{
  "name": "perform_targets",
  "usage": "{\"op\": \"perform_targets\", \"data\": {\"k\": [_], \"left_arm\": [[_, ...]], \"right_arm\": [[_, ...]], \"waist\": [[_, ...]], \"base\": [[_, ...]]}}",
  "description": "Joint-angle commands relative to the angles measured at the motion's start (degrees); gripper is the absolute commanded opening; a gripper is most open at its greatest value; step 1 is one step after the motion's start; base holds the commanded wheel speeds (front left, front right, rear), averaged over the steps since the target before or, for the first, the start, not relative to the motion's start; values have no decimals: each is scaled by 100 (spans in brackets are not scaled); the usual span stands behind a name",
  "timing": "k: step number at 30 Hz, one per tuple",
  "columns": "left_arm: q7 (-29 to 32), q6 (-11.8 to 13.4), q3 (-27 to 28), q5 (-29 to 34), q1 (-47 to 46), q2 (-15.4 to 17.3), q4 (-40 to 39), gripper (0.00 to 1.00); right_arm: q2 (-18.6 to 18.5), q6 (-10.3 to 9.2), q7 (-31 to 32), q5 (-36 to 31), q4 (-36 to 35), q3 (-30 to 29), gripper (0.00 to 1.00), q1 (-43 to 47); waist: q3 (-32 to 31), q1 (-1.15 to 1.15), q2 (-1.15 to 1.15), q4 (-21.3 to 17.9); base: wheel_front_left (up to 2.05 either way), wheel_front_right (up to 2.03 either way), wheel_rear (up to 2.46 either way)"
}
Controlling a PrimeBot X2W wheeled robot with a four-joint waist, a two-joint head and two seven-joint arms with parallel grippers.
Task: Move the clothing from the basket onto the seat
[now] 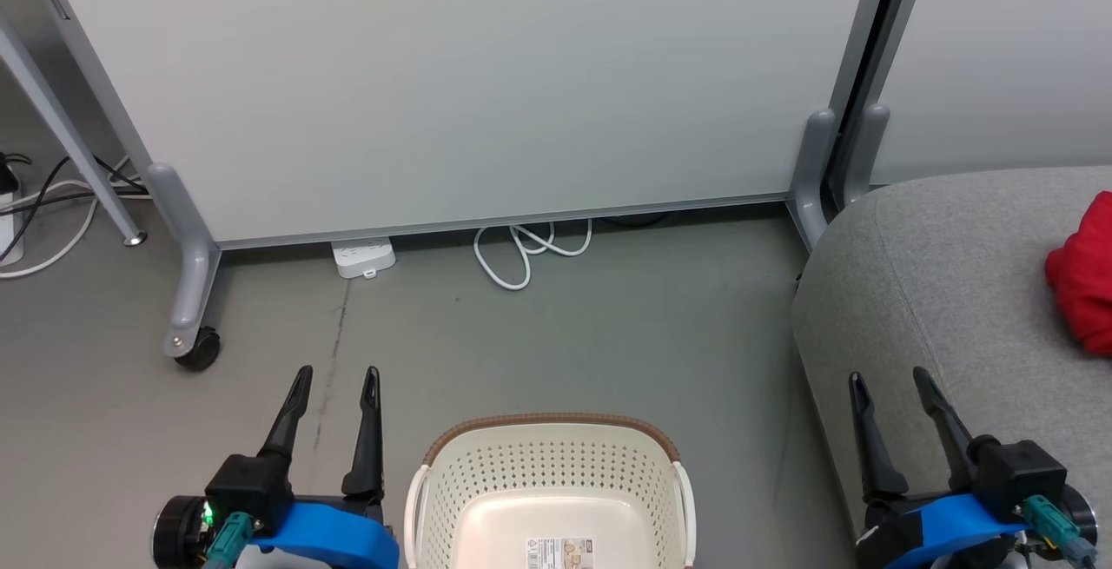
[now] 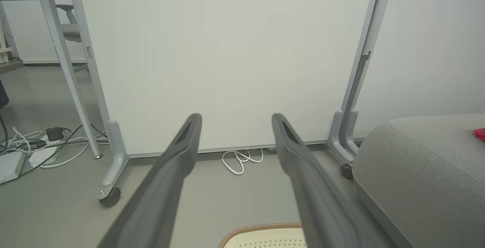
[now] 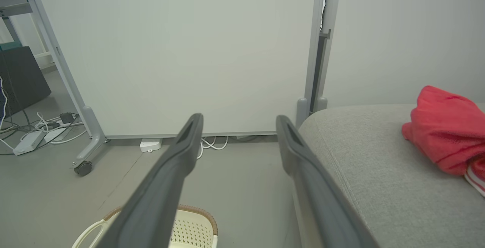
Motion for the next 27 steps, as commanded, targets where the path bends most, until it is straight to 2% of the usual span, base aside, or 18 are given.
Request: {"op": "perform_targets", "data": {"k": [1, 5, 20, 27], "left_arm": [[2, -1, -4, -2, 7, -1, 21, 0], [58, -2, 6, -95, 141, -3, 192, 0], [479, -15, 227, -1752, 29, -4, 110, 0], [622, -20, 303, -2336, -5, -5, 78, 0]], "right_arm": [[2, 0, 1, 3, 25, 4, 0, 1], [19, 0, 68, 88, 219, -24, 0, 29], [15, 0, 489, 1811, 109, -88, 0, -45], [14, 0, 626, 2414, 65, -104, 0, -68]], "waist": [[0, 0, -1, 3], [1, 0, -1, 1], [22, 0, -1, -64], [30, 0, -1, -90]], "base": [[0, 0, 0], [0, 0, 0], [0, 0, 0], [0, 0, 0]]}}
